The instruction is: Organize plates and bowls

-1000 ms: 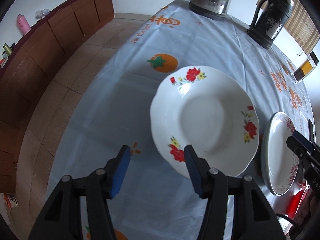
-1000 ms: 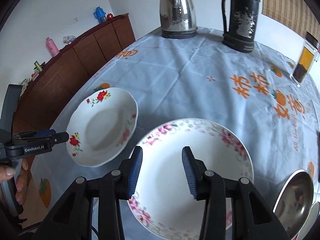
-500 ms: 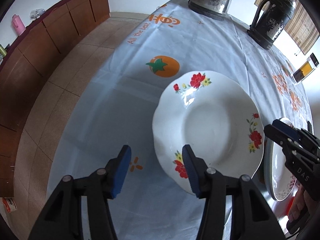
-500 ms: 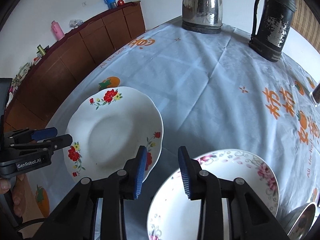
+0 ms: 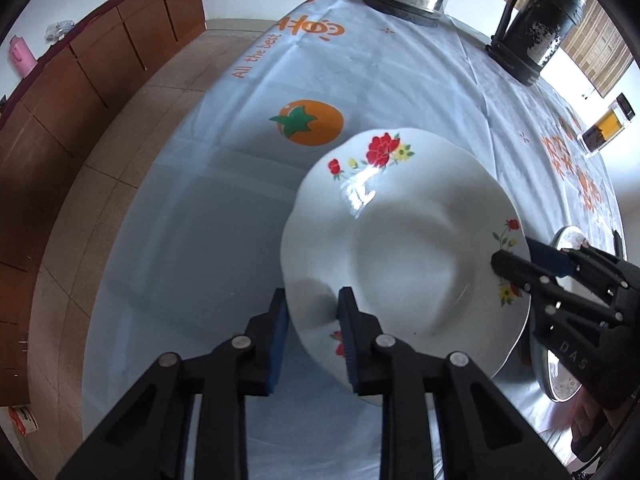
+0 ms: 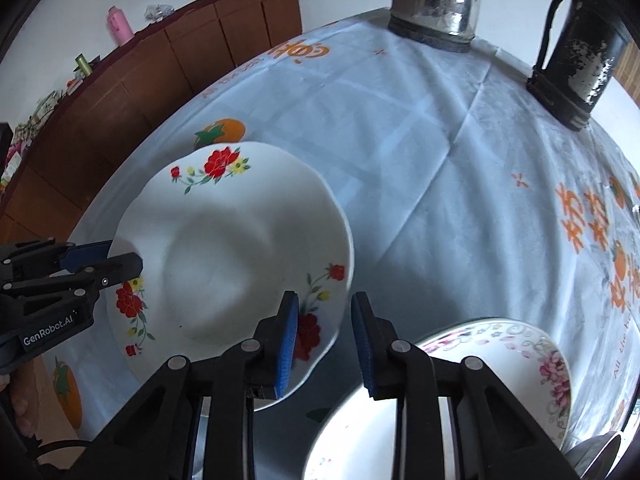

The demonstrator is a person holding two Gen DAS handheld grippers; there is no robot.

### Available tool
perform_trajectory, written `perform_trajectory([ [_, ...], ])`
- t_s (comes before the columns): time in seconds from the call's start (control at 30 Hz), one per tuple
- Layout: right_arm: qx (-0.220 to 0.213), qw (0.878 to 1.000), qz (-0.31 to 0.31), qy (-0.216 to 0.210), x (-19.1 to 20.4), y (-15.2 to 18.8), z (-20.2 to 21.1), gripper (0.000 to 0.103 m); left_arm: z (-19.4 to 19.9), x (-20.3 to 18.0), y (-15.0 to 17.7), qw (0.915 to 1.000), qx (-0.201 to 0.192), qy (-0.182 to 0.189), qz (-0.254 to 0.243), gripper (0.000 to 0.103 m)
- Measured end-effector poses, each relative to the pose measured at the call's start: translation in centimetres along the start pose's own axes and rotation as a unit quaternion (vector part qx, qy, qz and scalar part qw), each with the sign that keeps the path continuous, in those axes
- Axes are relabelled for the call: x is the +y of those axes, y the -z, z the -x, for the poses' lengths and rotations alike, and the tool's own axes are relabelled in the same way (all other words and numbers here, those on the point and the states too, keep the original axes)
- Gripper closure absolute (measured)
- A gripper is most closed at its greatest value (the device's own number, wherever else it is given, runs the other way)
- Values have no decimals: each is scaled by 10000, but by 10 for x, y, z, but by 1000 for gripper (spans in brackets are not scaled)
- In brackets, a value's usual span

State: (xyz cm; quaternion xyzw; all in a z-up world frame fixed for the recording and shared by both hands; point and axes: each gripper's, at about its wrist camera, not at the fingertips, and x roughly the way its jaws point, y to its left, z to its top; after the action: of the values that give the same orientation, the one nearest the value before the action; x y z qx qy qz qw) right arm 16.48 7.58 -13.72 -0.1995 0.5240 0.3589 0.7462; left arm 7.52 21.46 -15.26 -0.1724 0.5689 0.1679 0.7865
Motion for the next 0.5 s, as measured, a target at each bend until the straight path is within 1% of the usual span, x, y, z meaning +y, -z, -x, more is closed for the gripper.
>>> perform_trajectory([
  [0.33, -80, 9998, -177, -12, 2, 3, 0, 76, 2, -1, 0, 10000, 31, -65, -40, 81],
  [0.5, -90, 9998, -161, -23, 6, 6, 5, 77, 3, 2, 3, 9999, 72, -91, 42, 81],
])
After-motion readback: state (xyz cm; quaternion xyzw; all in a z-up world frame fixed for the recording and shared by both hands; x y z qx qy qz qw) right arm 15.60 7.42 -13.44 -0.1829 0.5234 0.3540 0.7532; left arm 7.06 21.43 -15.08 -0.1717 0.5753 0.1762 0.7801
